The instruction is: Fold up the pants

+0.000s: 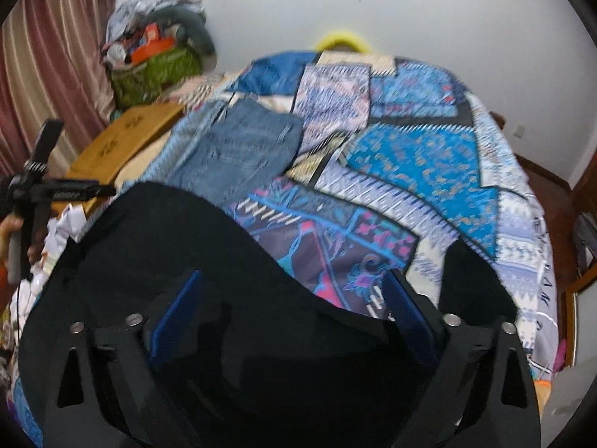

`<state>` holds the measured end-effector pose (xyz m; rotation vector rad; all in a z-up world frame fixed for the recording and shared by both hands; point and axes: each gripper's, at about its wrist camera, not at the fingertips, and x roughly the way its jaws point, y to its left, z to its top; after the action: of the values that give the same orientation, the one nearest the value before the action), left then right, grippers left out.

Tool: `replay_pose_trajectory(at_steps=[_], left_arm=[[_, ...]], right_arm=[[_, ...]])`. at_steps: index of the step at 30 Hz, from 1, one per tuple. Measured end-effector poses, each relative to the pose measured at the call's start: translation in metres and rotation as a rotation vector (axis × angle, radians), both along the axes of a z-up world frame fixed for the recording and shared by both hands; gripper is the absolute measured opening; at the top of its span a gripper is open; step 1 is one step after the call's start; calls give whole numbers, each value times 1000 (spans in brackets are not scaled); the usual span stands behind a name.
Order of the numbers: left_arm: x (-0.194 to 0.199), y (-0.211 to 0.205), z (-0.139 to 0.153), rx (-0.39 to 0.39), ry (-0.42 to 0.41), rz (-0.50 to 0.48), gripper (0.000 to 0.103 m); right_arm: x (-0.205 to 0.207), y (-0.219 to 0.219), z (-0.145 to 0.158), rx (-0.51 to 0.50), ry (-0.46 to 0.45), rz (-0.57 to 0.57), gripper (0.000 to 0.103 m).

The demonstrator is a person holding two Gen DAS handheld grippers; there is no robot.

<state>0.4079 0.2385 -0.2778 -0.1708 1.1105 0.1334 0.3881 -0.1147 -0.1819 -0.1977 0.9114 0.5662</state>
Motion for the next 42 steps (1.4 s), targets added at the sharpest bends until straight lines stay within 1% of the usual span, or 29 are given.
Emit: replay_pose_trajectory(at_steps=[2, 5, 6, 7, 9, 11, 13, 15, 16, 17, 19, 20, 21, 22, 23, 24, 26, 27, 29, 32, 34, 36, 37, 38, 42], left_arm=[[12, 7, -13, -14, 32, 13, 69], [27, 16, -32, -91, 76, 30, 60], [30, 17, -37, -96, 86, 35, 60], [33, 18, -40, -93, 92, 36, 60], [37, 16, -46, -90, 101, 25, 60], [38, 15, -51, -88, 102, 33, 60], [38, 14, -52, -78, 101, 39, 60], [40, 12, -51, -54, 100, 35, 57], [39, 10, -50, -41, 98, 32, 56], [39, 10, -50, -33, 97, 31, 52], [39, 5, -47, -3, 88, 28, 48], [38, 4, -44, 8, 83, 28, 44], [36, 3, -42, 14, 78, 31, 40], [33, 3, -39, 18, 70, 34, 38], [31, 3, -36, 22, 66, 34, 33], [27, 2, -33, 32, 62, 31, 29], [25, -2, -26, 62, 55, 26, 17], [23, -3, -23, 64, 51, 21, 9], [15, -2, -12, 62, 37, 19, 8], [0, -2, 14, 74, -8, 0, 7], [-12, -6, 32, 95, -44, -7, 6], [-27, -10, 56, 107, -92, -13, 6], [-38, -10, 70, 103, -119, -12, 6], [-45, -9, 78, 98, -134, -9, 6], [-88, -9, 110, 76, -192, -6, 4]], right_arm=[[4, 4, -5, -5, 6, 25, 92], [13, 11, -14, -29, 26, 51, 92], [17, 13, -17, -36, 37, 57, 91], [20, 15, -21, -43, 54, 65, 89], [29, 20, -31, -60, 106, 75, 78], [35, 24, -39, -63, 152, 89, 73], [39, 29, -46, -59, 188, 100, 72], [42, 34, -53, -51, 223, 112, 68], [42, 37, -55, -45, 229, 112, 68], [42, 39, -56, -43, 221, 109, 67], [40, 44, -55, -50, 194, 111, 60], [37, 45, -55, -58, 177, 113, 49], [35, 47, -55, -66, 163, 113, 35], [33, 47, -55, -73, 150, 104, 28], [30, 47, -55, -72, 150, 108, 18], [29, 47, -54, -75, 146, 108, 12], [23, 47, -54, -90, 129, 113, 9], [21, 47, -52, -92, 122, 115, 7], [17, 45, -47, -81, 107, 107, 6], [9, 44, -31, -74, 65, 106, 6], [2, 44, -16, -60, 31, 107, 5], [-7, 44, 4, -55, -23, 104, 5], [-12, 44, 12, -49, -46, 102, 5], [-18, 43, 23, -38, -73, 96, 5], [-41, 38, 54, -5, -118, 103, 5]])
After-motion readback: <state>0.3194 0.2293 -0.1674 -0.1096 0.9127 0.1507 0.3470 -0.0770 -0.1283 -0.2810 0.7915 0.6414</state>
